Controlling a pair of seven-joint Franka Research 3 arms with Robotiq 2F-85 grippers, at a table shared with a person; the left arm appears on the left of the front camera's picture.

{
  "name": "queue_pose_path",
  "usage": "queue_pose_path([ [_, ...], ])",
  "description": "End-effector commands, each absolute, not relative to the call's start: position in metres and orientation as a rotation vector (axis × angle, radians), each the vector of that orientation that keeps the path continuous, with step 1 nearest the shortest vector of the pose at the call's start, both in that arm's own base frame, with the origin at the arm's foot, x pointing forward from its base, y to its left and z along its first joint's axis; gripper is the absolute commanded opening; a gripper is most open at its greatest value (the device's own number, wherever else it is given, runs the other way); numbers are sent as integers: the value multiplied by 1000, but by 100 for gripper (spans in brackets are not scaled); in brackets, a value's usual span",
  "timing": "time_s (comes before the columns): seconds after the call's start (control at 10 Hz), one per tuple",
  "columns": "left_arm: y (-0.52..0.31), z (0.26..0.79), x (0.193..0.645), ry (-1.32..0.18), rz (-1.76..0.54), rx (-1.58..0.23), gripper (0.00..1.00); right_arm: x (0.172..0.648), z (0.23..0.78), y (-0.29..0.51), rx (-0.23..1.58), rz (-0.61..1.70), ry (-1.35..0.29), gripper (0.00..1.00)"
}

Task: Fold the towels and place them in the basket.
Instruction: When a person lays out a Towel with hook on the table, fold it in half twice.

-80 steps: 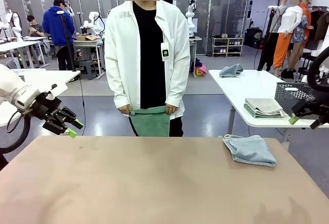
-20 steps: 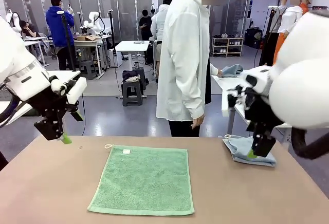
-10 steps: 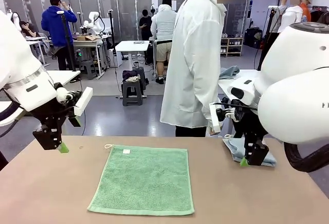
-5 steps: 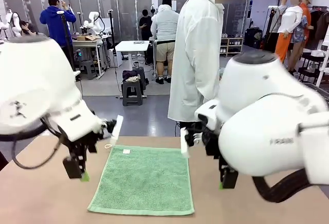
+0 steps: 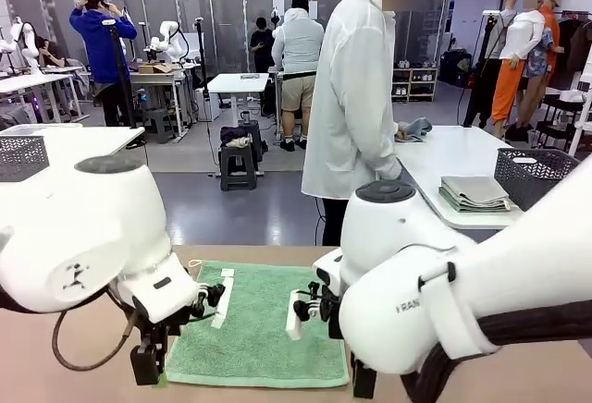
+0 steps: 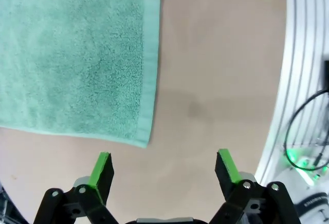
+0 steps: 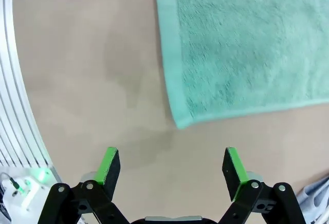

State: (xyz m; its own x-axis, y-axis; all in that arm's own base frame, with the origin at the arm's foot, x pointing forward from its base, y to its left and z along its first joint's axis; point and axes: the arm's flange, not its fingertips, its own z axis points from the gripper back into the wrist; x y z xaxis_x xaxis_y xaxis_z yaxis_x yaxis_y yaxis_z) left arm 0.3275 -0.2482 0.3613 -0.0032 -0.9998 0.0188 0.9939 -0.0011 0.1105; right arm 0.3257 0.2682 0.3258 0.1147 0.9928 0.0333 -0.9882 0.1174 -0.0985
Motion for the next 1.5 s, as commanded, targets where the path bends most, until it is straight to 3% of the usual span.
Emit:
queue_pose_path([
  [0.0,-248,344,338,-136,-1600,107,100,319,326,284,-61,1454,-139,100],
  [0.9,-250,330,342,-124,-1596,70,100,311,323,292,-64,1520,-121,100],
  [1.4,-242,305,348,-126,-1606,19,100,331,308,295,-81,1554,-128,100],
])
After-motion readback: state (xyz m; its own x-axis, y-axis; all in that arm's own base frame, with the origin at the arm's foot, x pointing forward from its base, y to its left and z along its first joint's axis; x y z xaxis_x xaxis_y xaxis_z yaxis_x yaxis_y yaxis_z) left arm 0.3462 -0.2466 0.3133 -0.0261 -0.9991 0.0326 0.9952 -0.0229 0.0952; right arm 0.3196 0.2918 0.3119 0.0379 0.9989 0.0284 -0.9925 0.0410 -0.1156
